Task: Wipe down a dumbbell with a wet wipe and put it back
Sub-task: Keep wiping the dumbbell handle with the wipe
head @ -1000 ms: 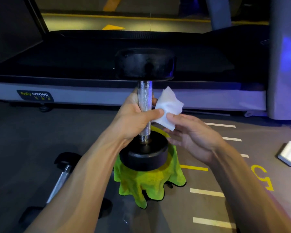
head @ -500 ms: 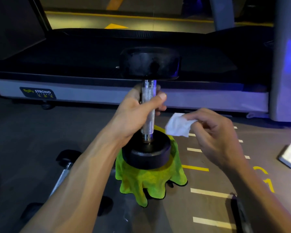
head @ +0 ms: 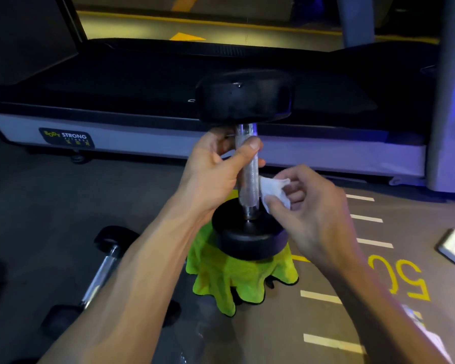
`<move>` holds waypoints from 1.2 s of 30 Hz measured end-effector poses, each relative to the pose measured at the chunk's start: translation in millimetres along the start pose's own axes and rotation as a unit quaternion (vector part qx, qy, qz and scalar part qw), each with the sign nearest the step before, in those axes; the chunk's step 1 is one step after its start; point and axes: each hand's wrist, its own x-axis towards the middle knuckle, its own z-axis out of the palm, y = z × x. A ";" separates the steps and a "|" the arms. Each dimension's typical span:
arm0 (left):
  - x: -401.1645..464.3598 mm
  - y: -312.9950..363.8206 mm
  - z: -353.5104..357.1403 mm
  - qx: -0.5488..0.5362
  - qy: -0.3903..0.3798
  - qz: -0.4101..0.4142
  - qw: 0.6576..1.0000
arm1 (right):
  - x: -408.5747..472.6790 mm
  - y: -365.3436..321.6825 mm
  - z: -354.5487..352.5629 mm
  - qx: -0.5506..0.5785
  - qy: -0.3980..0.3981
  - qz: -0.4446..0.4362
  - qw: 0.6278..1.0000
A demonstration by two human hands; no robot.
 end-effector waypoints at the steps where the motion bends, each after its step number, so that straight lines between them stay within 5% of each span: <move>1: -0.1 0.0 -0.2 0.000 0.007 -0.002 1.000 | -2.0 0.3 2.4 0.023 -0.012 0.004 1.000; 11: 0.8 4.5 -8.2 -0.006 0.033 -0.034 0.999 | -10.2 -10.8 16.9 -0.073 -0.115 -0.111 0.984; 16: 4.0 -0.7 -15.6 0.032 0.025 -0.019 0.999 | -13.3 -4.5 19.7 -0.007 -0.087 -0.074 0.993; 21: 9.8 3.3 -18.8 0.184 0.093 0.028 0.978 | -17.9 -5.1 22.3 0.020 -0.063 -0.066 0.996; 26: 6.6 8.2 -11.7 0.204 0.166 0.003 0.965 | -13.7 -7.8 24.1 -0.001 -0.076 -0.064 0.995; 32: -0.7 20.6 -30.5 0.284 0.138 -0.005 0.949 | -18.0 -5.7 24.0 0.015 -0.059 -0.058 0.996; 36: -1.6 36.8 -44.6 0.340 0.150 0.145 0.917 | -21.8 -1.8 25.6 0.013 -0.045 -0.070 0.996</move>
